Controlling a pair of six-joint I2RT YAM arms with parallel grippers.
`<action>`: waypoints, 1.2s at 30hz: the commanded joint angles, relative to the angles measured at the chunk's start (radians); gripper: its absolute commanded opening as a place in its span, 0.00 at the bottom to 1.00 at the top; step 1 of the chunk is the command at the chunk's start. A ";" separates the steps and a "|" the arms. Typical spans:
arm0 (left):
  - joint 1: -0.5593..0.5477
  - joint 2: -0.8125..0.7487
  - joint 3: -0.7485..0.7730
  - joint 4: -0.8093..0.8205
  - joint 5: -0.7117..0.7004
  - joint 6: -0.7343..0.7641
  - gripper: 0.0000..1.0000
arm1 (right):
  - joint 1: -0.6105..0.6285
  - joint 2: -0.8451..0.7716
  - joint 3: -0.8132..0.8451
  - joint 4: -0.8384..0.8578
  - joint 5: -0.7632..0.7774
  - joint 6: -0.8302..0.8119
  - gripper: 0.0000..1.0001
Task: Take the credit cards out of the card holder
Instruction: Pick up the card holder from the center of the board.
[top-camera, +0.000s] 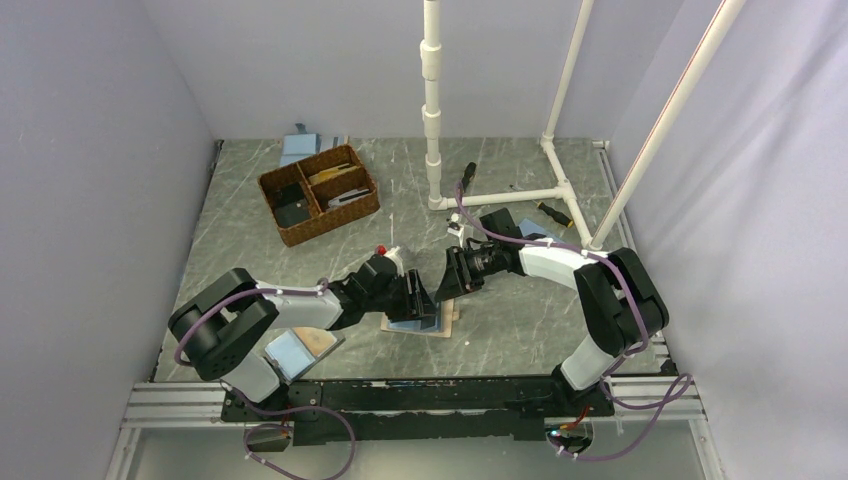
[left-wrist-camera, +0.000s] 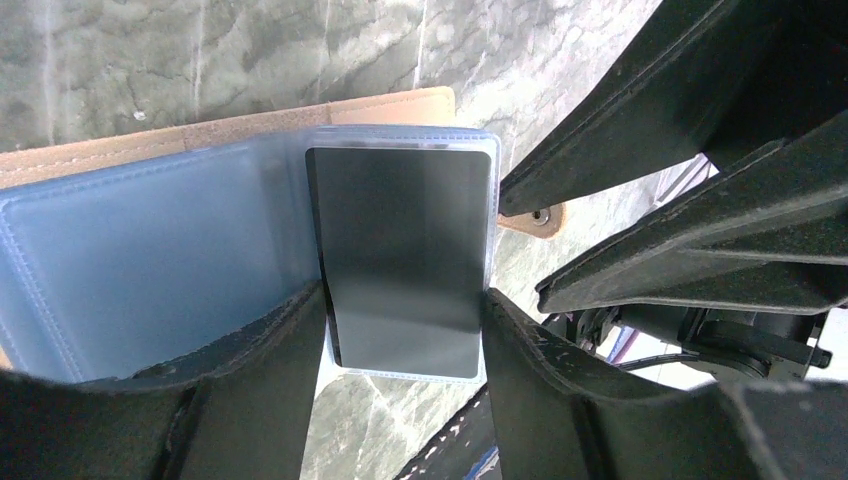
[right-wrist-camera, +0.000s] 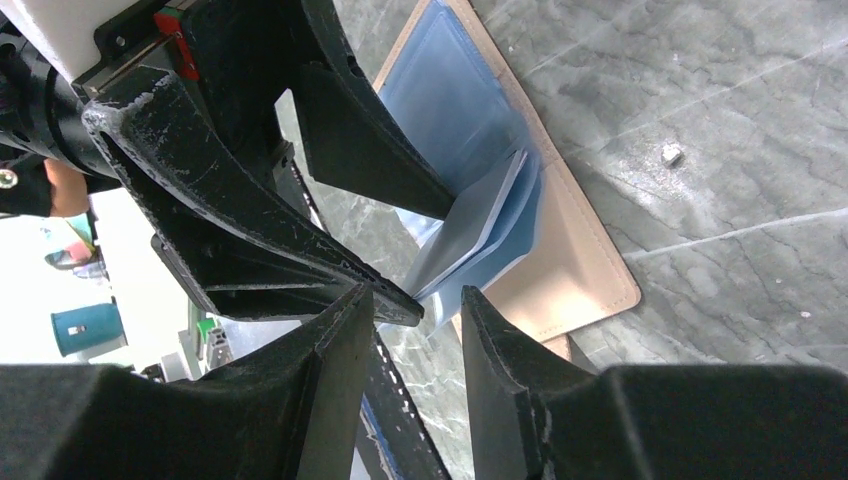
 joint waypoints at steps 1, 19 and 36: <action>0.008 0.014 -0.023 0.028 0.031 -0.006 0.60 | -0.002 0.000 0.039 -0.004 0.010 -0.009 0.41; 0.020 0.005 -0.047 0.062 0.048 -0.014 0.65 | -0.001 0.001 0.047 -0.017 -0.016 -0.018 0.40; 0.022 0.014 -0.057 0.108 0.069 -0.031 0.62 | 0.007 0.040 0.048 -0.007 0.016 0.006 0.39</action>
